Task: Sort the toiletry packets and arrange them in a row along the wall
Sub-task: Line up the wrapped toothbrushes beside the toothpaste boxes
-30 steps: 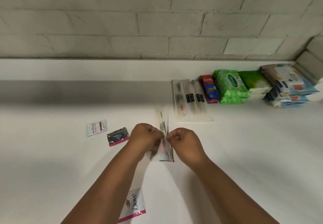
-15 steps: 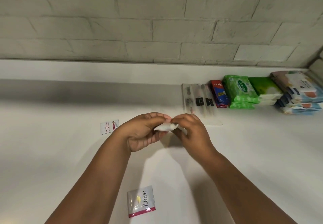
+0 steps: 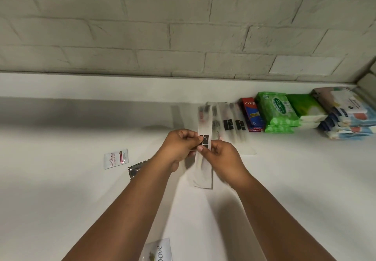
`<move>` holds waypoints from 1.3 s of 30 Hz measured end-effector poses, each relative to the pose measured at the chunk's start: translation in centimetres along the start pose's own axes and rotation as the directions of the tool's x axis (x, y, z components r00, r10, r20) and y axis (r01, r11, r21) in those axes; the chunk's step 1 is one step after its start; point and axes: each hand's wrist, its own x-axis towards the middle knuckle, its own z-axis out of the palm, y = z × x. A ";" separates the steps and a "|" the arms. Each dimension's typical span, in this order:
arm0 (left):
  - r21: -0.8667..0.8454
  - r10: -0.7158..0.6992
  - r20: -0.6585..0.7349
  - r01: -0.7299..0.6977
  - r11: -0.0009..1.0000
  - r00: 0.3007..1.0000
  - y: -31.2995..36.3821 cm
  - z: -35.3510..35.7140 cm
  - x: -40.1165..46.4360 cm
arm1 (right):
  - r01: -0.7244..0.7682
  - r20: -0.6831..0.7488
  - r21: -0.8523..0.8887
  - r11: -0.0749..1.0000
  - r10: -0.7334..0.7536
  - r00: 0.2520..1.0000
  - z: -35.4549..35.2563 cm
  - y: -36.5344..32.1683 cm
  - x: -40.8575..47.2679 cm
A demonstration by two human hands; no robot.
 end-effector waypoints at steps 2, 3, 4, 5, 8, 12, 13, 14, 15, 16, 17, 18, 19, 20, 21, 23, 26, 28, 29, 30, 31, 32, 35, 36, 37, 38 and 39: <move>0.065 0.021 -0.069 -0.016 0.998 0.997 -0.4 0.5 1.6 | 0.039 -0.146 -0.226 0.973 -0.073 0.987 -0.5 0.4 0.3; 0.103 0.040 -0.104 -0.029 0.994 0.994 -0.5 0.8 2.5 | 0.063 -0.216 -0.343 0.937 -0.144 0.966 -0.8 0.9 0.5; 0.146 0.063 -0.141 -0.042 0.988 0.988 -0.7 0.9 3.3 | 0.079 -0.256 -0.449 0.890 -0.212 0.943 -0.9 1.4 0.7; 0.192 0.084 -0.172 -0.050 0.980 0.982 -1.0 1.0 4.0 | 0.080 -0.265 -0.538 0.839 -0.259 0.929 -0.9 1.9 0.8; 0.303 0.143 -0.219 -0.072 0.950 0.965 -1.7 1.4 5.4 | 0.079 -0.244 -0.695 0.714 -0.339 0.909 -0.7 3.7 1.5; 0.376 0.203 -0.257 -0.096 0.922 0.945 -2.6 1.8 6.3 | 0.110 -0.235 -0.723 0.682 -0.392 0.890 -0.4 4.9 1.8; 0.386 0.212 -0.260 -0.100 0.917 0.942 -2.7 2.0 6.6 | 0.115 -0.240 -0.710 0.695 -0.392 0.888 -0.3 5.2 1.9; 0.397 0.219 -0.258 -0.103 0.912 0.941 -2.6 2.1 6.7 | 0.120 -0.247 -0.698 0.706 -0.394 0.885 -0.2 5.4 1.9; 0.406 0.222 -0.252 -0.106 0.908 0.942 -2.6 2.2 7.1 | 0.122 -0.256 -0.688 0.716 -0.396 0.882 -0.1 5.6 2.1; 0.409 0.224 -0.243 -0.110 0.906 0.944 -2.3 2.2 7.3 | 0.121 -0.265 -0.682 0.721 -0.398 0.878 0.0 5.6 2.2; 0.411 0.223 -0.234 -0.111 0.905 0.946 -2.2 2.3 7.6 | 0.120 -0.270 -0.677 0.726 -0.397 0.877 0.1 5.7 2.3; 0.418 0.228 -0.226 -0.118 0.901 0.947 -1.8 2.3 7.8 | 0.118 -0.276 -0.673 0.730 -0.397 0.875 0.1 5.6 2.4; 0.430 0.232 -0.221 -0.119 0.895 0.947 -1.6 2.3 8.0 | 0.118 -0.277 -0.671 0.732 -0.395 0.876 0.1 5.6 2.5; 0.442 0.233 -0.219 -0.117 0.889 0.948 -1.5 2.3 8.3 | 0.116 -0.278 -0.667 0.736 -0.390 0.878 0.1 5.7 2.6; 0.448 0.234 -0.222 -0.115 0.887 0.947 -1.3 2.3 8.6 | 0.115 -0.277 -0.663 0.740 -0.385 0.881 0.1 5.7 2.8; 0.446 0.231 -0.228 -0.109 0.888 0.946 -1.2 2.4 9.0 | 0.111 -0.282 -0.655 0.748 -0.378 0.882 0.0 5.7 2.8; 0.435 0.219 -0.224 -0.104 0.895 0.949 -0.9 2.5 9.5 | 0.109 -0.289 -0.655 0.748 -0.380 0.879 0.0 5.7 2.8; 0.421 0.208 -0.225 -0.098 0.902 0.952 -0.7 2.4 9.9 | 0.103 -0.293 -0.658 0.746 -0.380 0.878 0.1 5.8 2.8; 0.416 0.206 -0.227 -0.096 0.904 0.952 -0.7 2.4 10.1 | 0.100 -0.294 -0.660 0.745 -0.378 0.878 0.2 5.7 2.8; 0.417 0.206 -0.227 -0.096 0.904 0.952 -0.6 2.4 10.3 | 0.096 -0.296 -0.663 0.743 -0.377 0.878 0.2 5.8 2.8; 0.420 0.207 -0.227 -0.096 0.902 0.952 -0.6 2.4 10.4 | 0.094 -0.296 -0.667 0.739 -0.378 0.877 0.2 5.8 2.8; 0.423 0.206 -0.225 -0.096 0.901 0.952 -0.5 2.4 10.6 | 0.093 -0.296 -0.671 0.736 -0.380 0.876 0.2 5.8 2.8; 0.418 0.196 -0.217 -0.090 0.904 0.956 -0.4 2.5 10.8 | 0.086 -0.290 -0.680 0.728 -0.375 0.881 0.2 5.8 2.7; 0.418 0.192 -0.214 -0.088 0.904 0.958 -0.3 2.5 10.9 | 0.083 -0.288 -0.681 0.727 -0.371 0.883 0.2 5.8 2.7; 0.418 0.187 -0.211 -0.084 0.904 0.959 -0.2 2.5 11.0 | 0.081 -0.287 -0.681 0.728 -0.367 0.885 0.2 5.8 2.7; 0.419 0.181 -0.209 -0.079 0.904 0.961 -0.2 2.5 11.1 | 0.080 -0.286 -0.681 0.728 -0.364 0.886 0.2 5.9 2.7; 0.419 0.174 -0.207 -0.074 0.905 0.963 -0.1 2.5 11.1 | 0.079 -0.283 -0.681 0.728 -0.361 0.889 0.2 5.9 2.7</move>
